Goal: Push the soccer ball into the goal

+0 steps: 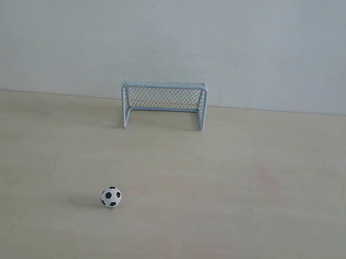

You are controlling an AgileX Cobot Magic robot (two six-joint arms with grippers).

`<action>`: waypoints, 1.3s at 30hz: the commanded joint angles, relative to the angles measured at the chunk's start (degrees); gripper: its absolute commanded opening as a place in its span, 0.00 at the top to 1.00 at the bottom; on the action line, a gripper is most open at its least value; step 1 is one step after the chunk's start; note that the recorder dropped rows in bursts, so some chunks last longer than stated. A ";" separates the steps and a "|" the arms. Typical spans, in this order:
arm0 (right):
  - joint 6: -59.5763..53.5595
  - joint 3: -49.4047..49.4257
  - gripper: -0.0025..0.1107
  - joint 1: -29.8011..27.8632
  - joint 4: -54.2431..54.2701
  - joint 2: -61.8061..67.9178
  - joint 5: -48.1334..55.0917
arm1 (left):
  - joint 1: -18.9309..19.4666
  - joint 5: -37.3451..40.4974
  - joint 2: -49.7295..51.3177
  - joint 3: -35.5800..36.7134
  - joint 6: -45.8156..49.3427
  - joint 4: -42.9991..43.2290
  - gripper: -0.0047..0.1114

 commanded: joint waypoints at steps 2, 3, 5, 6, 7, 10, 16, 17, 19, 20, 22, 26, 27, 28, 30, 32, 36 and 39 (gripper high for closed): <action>0.00 -0.03 0.98 0.13 -0.01 -0.30 -0.33 | 0.05 -0.31 -0.19 0.22 0.08 -0.42 0.92; 0.00 -0.03 0.98 0.13 -0.01 -0.30 -0.33 | 0.05 -0.31 -0.19 0.22 0.08 -0.42 0.92; 0.00 -0.03 0.98 0.13 -0.01 -0.30 -0.33 | 0.05 -0.31 -0.19 0.22 0.08 -0.42 0.92; 0.00 -0.03 0.98 0.13 -0.01 -0.30 -0.44 | 0.05 -0.31 -0.19 0.22 0.08 -0.42 0.92; 0.00 -0.03 0.98 0.13 -0.01 -0.30 -0.69 | 0.05 -0.31 -0.19 0.22 0.08 -0.42 0.92; 0.00 -0.03 0.98 0.13 -0.01 -0.30 -0.69 | 0.05 -0.31 -0.19 0.22 0.08 -0.42 0.92; 0.00 -0.03 0.98 0.13 -0.01 -0.30 -0.69 | 0.05 -0.42 -0.19 0.22 2.80 3.63 0.92; 0.00 -0.03 0.98 0.13 -0.01 -0.30 -0.69 | 0.05 -0.83 -0.19 0.22 4.76 6.57 0.92; 0.00 -0.03 0.98 0.13 -0.01 -0.30 -0.69 | 0.05 -0.94 -0.19 0.22 5.80 10.40 0.92; 0.00 -0.03 0.98 0.13 -0.01 -0.30 -0.69 | 0.05 -0.94 -0.19 0.22 5.80 11.36 0.92; 0.00 -0.03 0.98 0.13 -0.01 -0.30 -0.69 | 0.05 -1.14 -0.19 0.22 5.83 15.03 0.92; 0.00 -0.03 0.98 0.13 -0.01 -0.30 -0.69 | 0.05 -11.27 -0.19 0.22 4.62 13.36 0.92; 0.00 -0.03 0.98 0.13 -0.01 -0.30 -0.69 | 0.05 -14.97 -0.19 0.22 2.64 10.32 0.92; 0.00 -0.03 0.98 0.13 -0.01 -0.30 -0.69 | 0.05 -20.20 -0.19 0.22 0.52 7.31 0.92; 0.00 -0.03 0.98 0.13 -0.01 -0.30 -0.69 | 0.05 -32.14 -0.19 0.22 -0.79 6.13 0.92; 0.00 -0.03 0.98 0.13 -0.01 -0.30 -0.69 | 0.05 -38.60 -0.19 0.22 -0.93 6.22 0.92; 0.00 -0.03 0.98 0.13 -0.01 -0.30 -0.69 | 0.05 -43.44 -0.19 -1.07 -2.05 7.92 0.92; 0.00 -0.03 0.98 0.13 -0.01 -0.30 -0.69 | 0.05 -41.56 -0.19 -5.01 -2.05 10.92 0.92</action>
